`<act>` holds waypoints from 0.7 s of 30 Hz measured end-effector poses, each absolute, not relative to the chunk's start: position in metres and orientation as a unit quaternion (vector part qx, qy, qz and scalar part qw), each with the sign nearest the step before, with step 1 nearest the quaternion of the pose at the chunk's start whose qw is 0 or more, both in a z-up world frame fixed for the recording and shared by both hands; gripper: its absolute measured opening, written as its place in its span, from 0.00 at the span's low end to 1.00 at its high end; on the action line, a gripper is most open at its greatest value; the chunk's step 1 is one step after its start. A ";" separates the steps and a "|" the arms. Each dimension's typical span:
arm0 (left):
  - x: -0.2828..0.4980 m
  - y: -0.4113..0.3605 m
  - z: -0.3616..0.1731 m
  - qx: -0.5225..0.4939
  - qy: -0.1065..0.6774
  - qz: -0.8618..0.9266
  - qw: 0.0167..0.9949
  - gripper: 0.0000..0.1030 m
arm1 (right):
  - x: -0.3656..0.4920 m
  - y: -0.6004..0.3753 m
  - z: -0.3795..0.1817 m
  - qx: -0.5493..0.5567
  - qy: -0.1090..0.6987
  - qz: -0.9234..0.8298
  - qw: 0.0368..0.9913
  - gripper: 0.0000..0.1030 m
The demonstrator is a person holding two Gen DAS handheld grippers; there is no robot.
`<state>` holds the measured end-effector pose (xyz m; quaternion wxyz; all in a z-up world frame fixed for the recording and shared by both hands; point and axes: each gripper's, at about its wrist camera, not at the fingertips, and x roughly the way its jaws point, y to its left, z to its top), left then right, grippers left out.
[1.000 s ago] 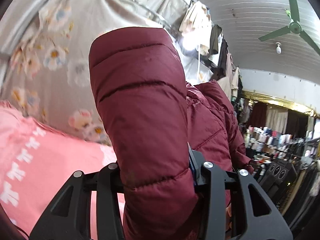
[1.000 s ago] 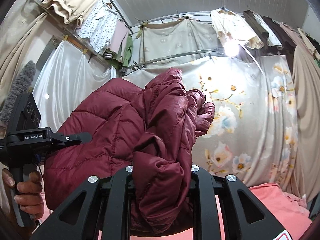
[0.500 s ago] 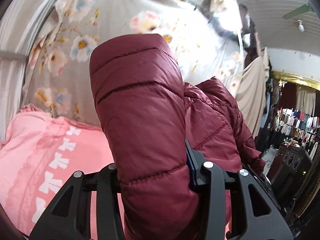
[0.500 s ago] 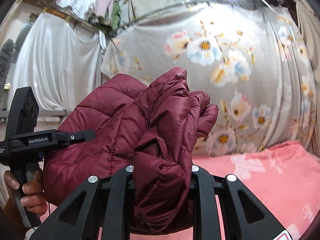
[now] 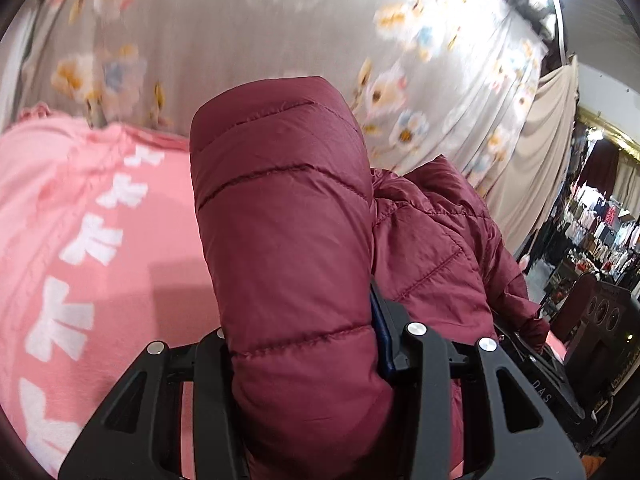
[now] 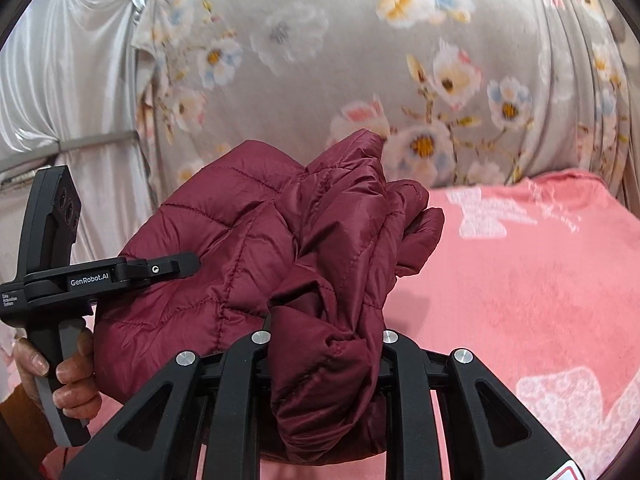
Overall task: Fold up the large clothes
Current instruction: 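Lower the maroon bundle back onto the pink blanket with both grippers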
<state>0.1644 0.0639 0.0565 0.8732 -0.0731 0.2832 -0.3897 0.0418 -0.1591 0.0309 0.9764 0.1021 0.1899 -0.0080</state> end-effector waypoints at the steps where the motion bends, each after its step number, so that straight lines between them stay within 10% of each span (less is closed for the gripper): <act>1: 0.170 0.060 0.045 -0.072 0.293 -0.388 0.871 0.39 | 0.047 -0.161 0.024 0.106 0.199 -0.008 0.974 0.18; 12: 0.195 0.048 -0.027 -0.077 0.351 -0.353 0.864 0.44 | 0.076 -0.183 -0.032 0.148 0.302 -0.018 0.942 0.28; 21: 0.196 0.056 -0.037 -0.073 0.364 -0.275 0.887 0.79 | 0.044 -0.192 -0.024 0.154 0.312 -0.054 0.936 0.60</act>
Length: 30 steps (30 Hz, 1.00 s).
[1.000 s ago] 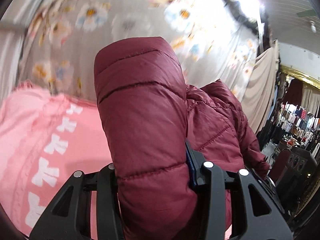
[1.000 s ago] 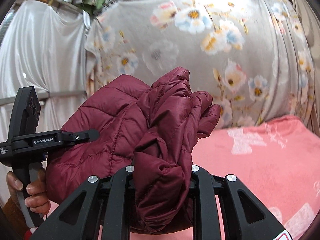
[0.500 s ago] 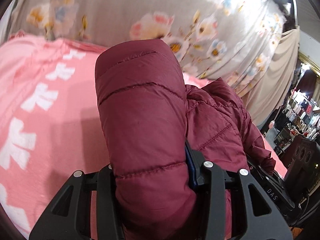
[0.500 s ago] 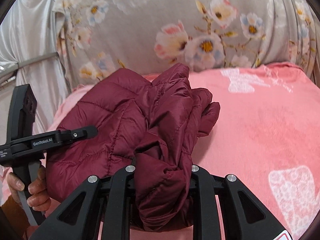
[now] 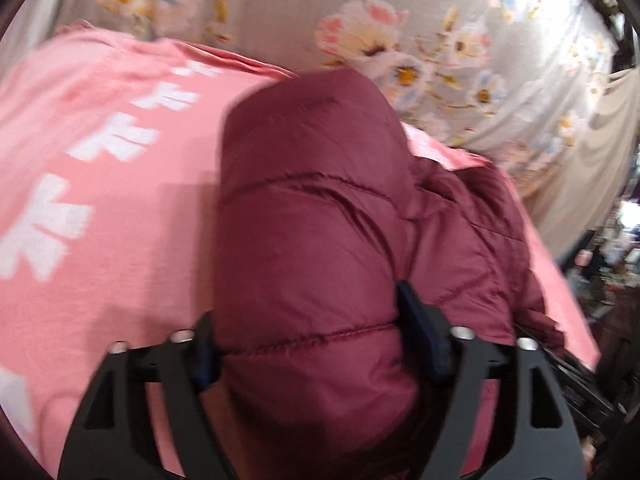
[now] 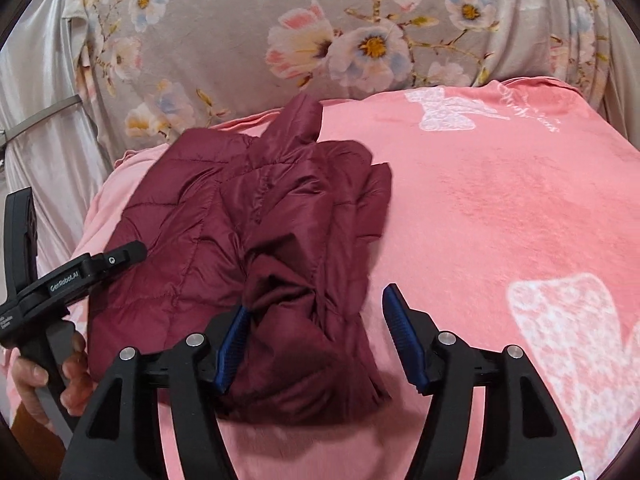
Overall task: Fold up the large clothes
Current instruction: 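Lower the maroon bundle back onto the pink blanket with both grippers, then press the bundle flat with the left gripper while the right gripper pinches its edge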
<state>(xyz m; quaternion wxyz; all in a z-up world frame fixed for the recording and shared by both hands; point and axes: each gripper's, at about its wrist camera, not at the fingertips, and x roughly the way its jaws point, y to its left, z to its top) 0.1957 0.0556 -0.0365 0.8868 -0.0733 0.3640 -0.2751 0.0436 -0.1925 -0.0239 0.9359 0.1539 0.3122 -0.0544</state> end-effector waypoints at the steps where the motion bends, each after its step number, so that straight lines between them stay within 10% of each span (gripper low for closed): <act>1: 0.189 0.059 -0.030 -0.059 0.356 -0.246 0.899 0.85 | 0.037 -0.194 -0.020 0.152 0.309 -0.058 0.937 0.61; 4: 0.171 0.067 -0.008 -0.035 0.345 -0.202 0.916 0.86 | 0.008 -0.195 0.001 0.128 0.288 -0.087 0.945 0.59; 6: 0.164 0.071 0.007 -0.027 0.345 -0.182 0.920 0.86 | -0.002 -0.193 0.020 0.111 0.269 -0.095 0.952 0.32; 11: 0.153 0.067 0.060 -0.028 0.339 -0.160 0.927 0.74 | 0.013 -0.173 0.064 0.063 0.238 -0.089 0.965 0.07; 30: 0.192 -0.002 0.011 0.036 0.386 -0.095 0.917 0.73 | 0.094 -0.165 -0.009 0.055 0.319 -0.108 0.940 0.05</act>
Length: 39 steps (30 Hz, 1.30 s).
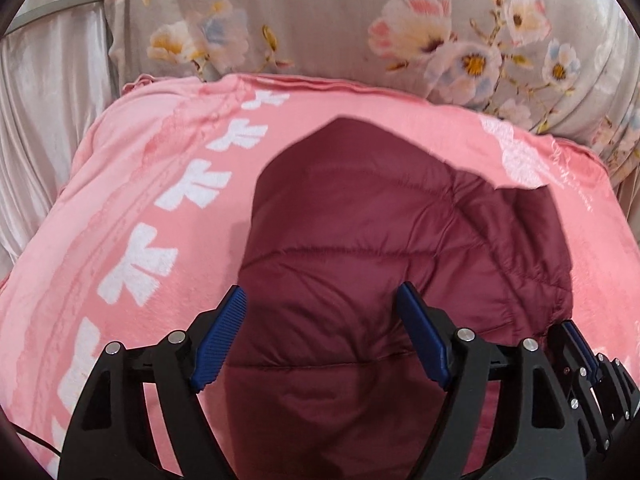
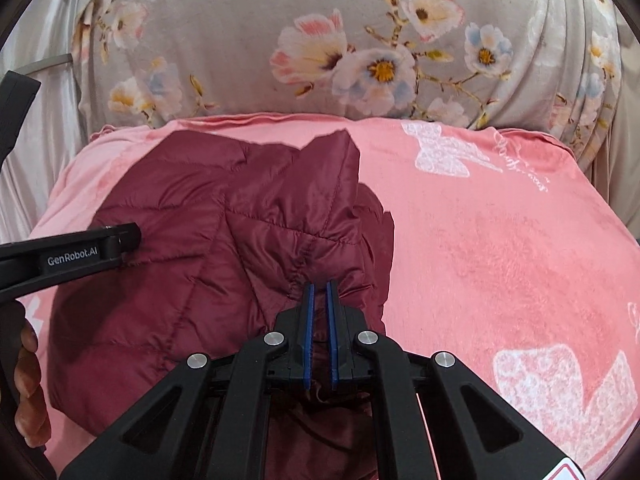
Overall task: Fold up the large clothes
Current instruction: 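Press the bundle flat with the left gripper while the right gripper pinches its edge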
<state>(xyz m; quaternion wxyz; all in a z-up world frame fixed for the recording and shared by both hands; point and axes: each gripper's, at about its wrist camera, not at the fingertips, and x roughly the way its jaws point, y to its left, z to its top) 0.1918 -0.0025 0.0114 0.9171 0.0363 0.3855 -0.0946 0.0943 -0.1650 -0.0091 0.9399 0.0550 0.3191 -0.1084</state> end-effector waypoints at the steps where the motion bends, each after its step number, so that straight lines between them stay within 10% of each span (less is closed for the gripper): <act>1: 0.192 -0.003 0.009 0.037 0.386 -0.094 0.917 0.74 | 0.094 -0.165 -0.013 0.054 0.322 -0.108 0.939 0.05; 39: 0.201 -0.026 -0.035 0.073 0.339 -0.080 0.935 0.83 | 0.106 -0.171 -0.036 0.059 0.369 -0.102 0.922 0.05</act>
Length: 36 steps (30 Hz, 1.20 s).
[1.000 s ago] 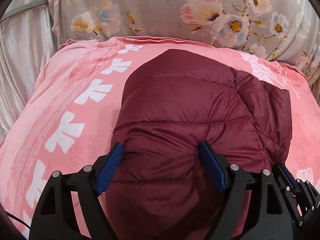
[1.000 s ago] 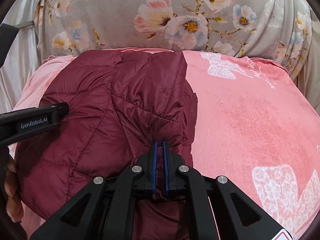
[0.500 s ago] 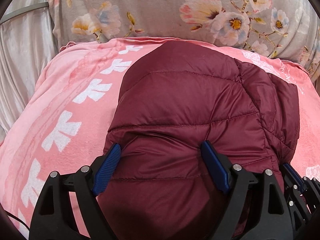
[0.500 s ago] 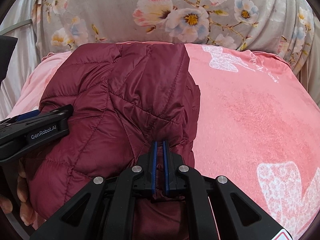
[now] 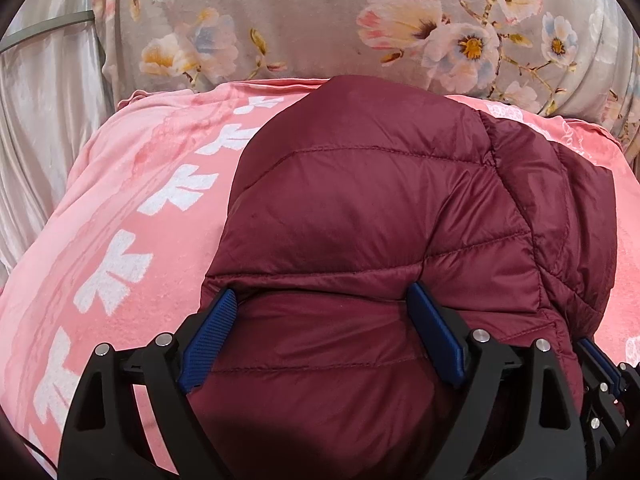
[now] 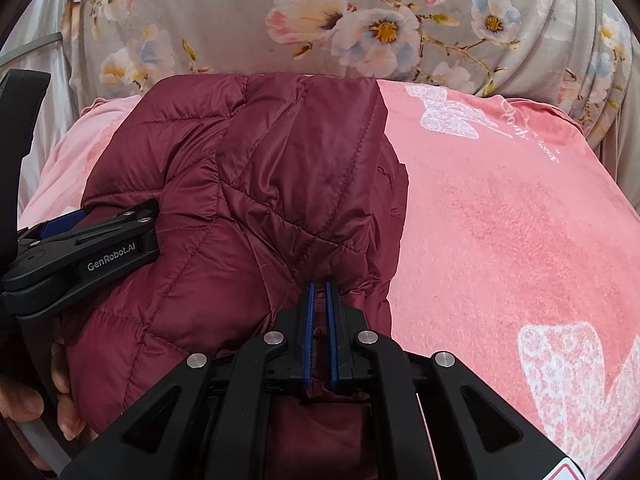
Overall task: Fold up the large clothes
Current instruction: 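Press the bundle flat with the left gripper while the right gripper pinches its edge, then open both grippers and pull them back from the folded jacket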
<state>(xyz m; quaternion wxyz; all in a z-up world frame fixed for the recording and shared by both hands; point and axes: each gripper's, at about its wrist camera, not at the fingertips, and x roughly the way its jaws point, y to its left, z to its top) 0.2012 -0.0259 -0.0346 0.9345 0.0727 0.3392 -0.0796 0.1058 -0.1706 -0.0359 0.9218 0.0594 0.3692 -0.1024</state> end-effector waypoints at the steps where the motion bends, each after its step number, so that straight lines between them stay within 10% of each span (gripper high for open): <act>1: 0.202 -0.026 -0.035 0.073 0.339 -0.080 0.935 0.83 | 0.106 -0.170 -0.036 0.058 0.370 -0.103 0.921 0.05; 36: 0.106 0.002 0.002 0.093 0.358 -0.083 0.926 0.89 | 0.037 -0.167 -0.028 0.080 0.372 -0.088 0.921 0.24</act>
